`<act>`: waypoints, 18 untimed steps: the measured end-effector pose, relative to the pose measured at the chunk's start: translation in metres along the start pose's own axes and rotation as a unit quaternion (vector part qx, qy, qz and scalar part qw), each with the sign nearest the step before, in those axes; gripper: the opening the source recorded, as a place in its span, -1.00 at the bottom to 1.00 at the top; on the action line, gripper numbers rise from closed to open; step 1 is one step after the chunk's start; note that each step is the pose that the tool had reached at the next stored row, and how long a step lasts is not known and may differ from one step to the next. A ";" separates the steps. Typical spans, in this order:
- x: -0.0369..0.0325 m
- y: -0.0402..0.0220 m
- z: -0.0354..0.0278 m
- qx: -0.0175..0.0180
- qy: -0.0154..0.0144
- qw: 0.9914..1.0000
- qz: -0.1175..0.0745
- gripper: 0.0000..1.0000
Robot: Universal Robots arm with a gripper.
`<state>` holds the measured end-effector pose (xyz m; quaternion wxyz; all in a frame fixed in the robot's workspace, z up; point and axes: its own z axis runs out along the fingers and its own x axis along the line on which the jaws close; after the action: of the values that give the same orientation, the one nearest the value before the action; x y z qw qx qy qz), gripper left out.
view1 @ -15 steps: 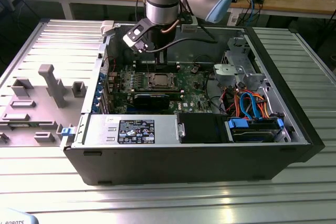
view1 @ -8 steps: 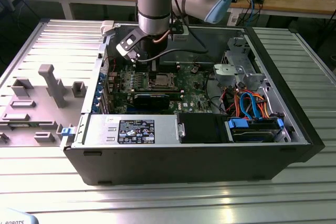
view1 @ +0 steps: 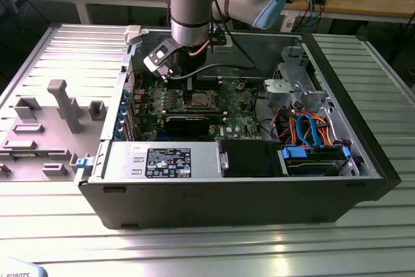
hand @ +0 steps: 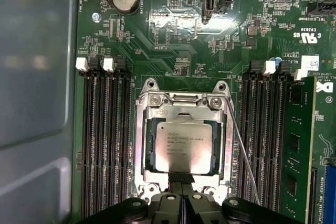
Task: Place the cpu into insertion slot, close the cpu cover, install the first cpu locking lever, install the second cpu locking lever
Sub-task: 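Close the cpu cover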
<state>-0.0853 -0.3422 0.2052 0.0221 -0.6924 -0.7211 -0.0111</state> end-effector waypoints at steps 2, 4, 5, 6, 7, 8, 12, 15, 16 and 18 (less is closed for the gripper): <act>0.0000 0.0000 -0.0001 0.000 0.000 1.000 0.000 -0.79; 0.0001 0.0000 -0.0012 0.000 0.000 1.000 0.000 -0.79; 0.0002 0.0000 -0.0026 0.000 0.000 1.000 0.000 -0.79; 0.0002 0.0000 -0.0035 0.000 0.000 1.000 0.000 -0.79; 0.0003 0.0000 -0.0046 0.000 0.000 1.000 0.000 -0.79; 0.0003 0.0000 -0.0054 0.000 0.000 1.000 0.000 -0.79; 0.0000 0.0075 -0.0058 0.000 0.000 1.000 0.000 -0.79; -0.0003 0.0185 -0.0060 0.000 0.000 1.000 0.000 -0.79; -0.0004 0.0216 -0.0061 0.000 0.000 1.000 0.000 -0.79; -0.0005 0.0289 -0.0062 0.000 0.000 1.000 0.000 -0.79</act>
<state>-0.0562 -0.3417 0.2110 0.0221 -0.6923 -0.7212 -0.0110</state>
